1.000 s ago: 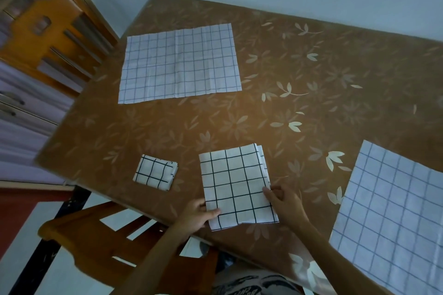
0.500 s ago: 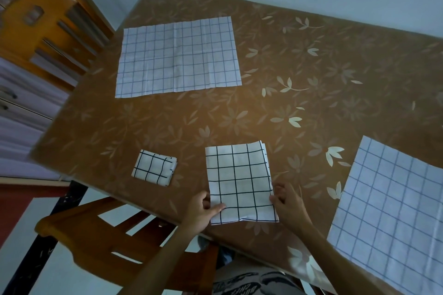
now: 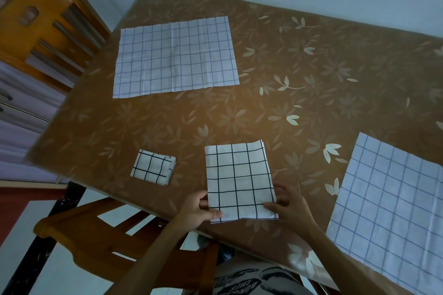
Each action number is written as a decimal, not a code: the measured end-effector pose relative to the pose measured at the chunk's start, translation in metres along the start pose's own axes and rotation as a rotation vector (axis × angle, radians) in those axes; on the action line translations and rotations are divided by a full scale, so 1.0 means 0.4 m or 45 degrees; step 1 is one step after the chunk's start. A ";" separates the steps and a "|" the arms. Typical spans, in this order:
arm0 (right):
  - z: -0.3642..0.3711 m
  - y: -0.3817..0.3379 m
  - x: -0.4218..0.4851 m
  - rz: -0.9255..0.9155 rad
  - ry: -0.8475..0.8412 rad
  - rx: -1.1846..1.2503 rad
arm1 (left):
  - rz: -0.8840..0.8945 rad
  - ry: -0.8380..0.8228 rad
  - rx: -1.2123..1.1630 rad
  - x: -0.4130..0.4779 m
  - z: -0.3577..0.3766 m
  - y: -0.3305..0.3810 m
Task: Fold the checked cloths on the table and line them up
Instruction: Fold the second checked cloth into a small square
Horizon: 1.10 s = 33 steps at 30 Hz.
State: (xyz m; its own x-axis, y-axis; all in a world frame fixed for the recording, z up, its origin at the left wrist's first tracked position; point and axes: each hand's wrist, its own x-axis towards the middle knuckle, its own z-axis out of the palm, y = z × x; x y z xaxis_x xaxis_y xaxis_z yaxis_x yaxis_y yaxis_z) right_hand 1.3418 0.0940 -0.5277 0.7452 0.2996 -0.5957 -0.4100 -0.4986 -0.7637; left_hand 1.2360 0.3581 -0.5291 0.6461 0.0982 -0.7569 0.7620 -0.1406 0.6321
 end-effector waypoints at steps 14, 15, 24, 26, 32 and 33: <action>0.001 0.032 -0.012 -0.007 -0.047 -0.107 | -0.018 0.113 -0.062 -0.005 0.024 -0.008; 0.001 0.037 -0.011 -0.013 -0.014 -0.156 | -0.027 0.125 -0.055 -0.004 0.023 -0.013; 0.007 0.042 -0.012 -0.064 0.060 -0.298 | -0.084 0.310 0.189 0.000 0.053 -0.025; 0.010 0.043 -0.015 -0.071 0.077 -0.306 | -0.092 0.456 0.478 -0.018 0.076 -0.002; 0.025 0.030 -0.042 -0.079 0.161 -0.267 | 0.493 0.727 1.186 0.014 0.160 0.051; 0.027 0.030 -0.046 -0.077 0.166 -0.252 | 0.590 0.657 1.254 0.036 0.167 0.042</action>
State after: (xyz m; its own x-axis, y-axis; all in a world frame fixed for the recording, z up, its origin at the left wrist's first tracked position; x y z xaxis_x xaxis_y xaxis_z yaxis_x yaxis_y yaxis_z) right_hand 1.3176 0.0912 -0.5286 0.8319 0.2329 -0.5037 -0.2613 -0.6364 -0.7258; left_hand 1.2553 0.2912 -0.5405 0.9624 0.1905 -0.1936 0.2373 -0.9364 0.2585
